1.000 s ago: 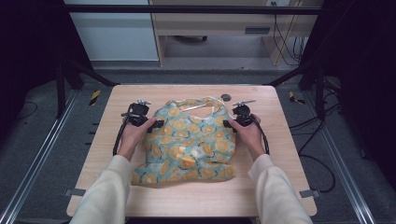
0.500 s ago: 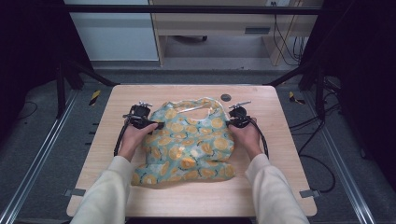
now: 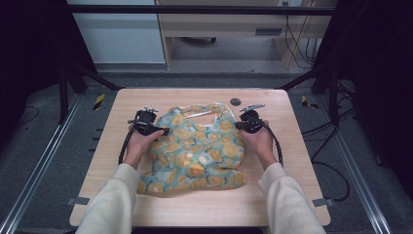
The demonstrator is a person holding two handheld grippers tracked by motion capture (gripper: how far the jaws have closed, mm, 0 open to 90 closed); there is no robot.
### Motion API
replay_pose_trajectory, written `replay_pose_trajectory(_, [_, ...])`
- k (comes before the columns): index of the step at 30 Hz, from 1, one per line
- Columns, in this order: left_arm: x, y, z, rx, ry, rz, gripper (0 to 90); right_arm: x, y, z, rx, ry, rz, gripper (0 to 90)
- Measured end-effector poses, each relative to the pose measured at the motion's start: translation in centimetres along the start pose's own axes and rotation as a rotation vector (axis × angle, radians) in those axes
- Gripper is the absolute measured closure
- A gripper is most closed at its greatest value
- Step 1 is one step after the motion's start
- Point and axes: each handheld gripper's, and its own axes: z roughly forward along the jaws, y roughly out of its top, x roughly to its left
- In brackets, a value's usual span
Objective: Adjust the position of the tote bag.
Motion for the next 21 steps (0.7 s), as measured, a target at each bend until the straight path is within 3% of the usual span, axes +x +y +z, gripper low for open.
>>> replay_pose_trajectory(4, [0.05, -0.08, 0.16, 0.01, 0.0, -0.001, 17.2, -0.07, -0.02, -0.17, -0.009, 0.013, -0.001, 89.5])
replay_pose_trajectory(9, [0.15, -0.38, 0.34, 0.018, -0.007, -0.003, 32.4, 0.01, 0.0, -0.39, -0.018, 0.03, 0.007, 89.6])
replay_pose_trajectory(21, [0.23, -0.86, 0.64, 0.032, -0.019, 0.0, 37.1, 0.25, 0.14, -0.89, -0.034, 0.046, 0.011, 89.6])
